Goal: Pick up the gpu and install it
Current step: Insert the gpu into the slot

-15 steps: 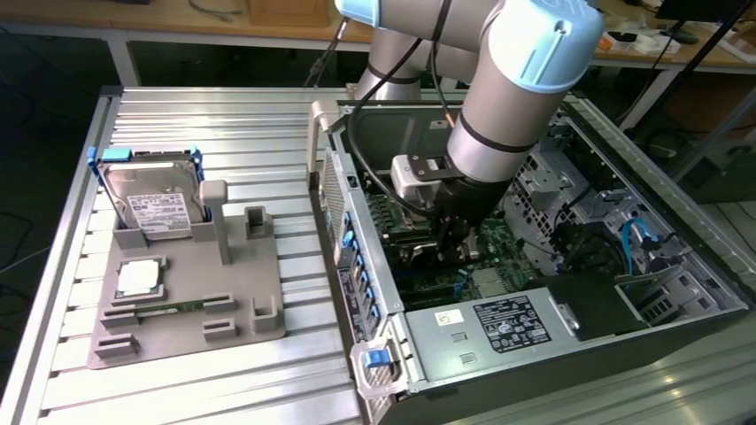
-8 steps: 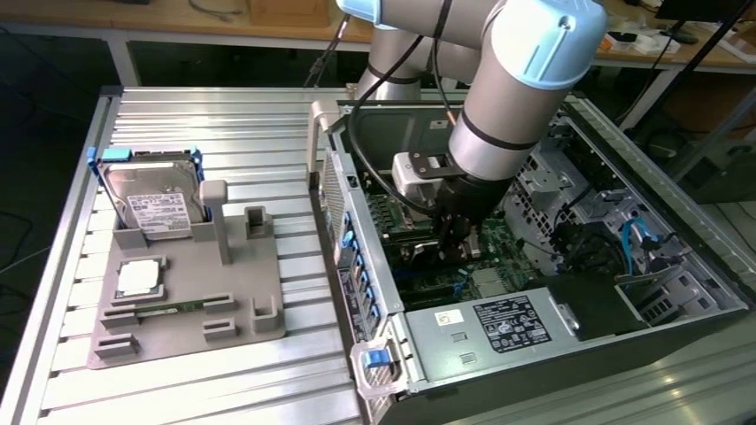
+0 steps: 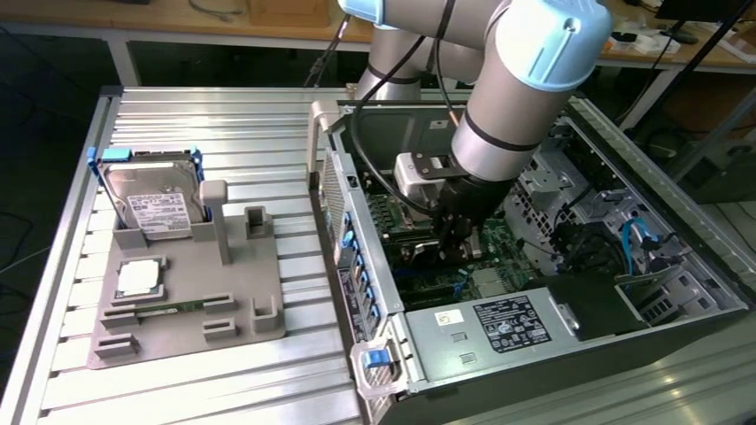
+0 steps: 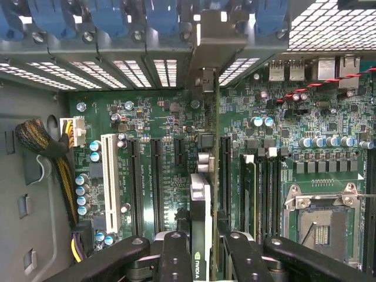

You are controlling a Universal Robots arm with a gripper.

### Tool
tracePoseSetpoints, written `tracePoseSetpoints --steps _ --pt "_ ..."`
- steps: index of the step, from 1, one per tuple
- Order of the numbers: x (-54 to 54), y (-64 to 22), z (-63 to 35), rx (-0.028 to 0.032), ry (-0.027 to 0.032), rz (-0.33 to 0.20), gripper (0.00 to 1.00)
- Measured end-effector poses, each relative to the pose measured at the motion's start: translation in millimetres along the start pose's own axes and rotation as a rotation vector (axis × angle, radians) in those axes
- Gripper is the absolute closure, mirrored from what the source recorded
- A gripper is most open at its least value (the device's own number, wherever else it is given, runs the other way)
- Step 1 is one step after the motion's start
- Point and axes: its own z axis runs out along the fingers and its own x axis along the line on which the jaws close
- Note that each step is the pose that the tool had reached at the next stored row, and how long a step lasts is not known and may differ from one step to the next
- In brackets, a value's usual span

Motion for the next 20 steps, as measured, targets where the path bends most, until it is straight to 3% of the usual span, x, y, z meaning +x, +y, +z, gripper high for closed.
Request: tracePoseSetpoints --steps 20 --pt "-0.2 -2.3 -3.7 -0.0006 -0.0017 0.0 0.73"
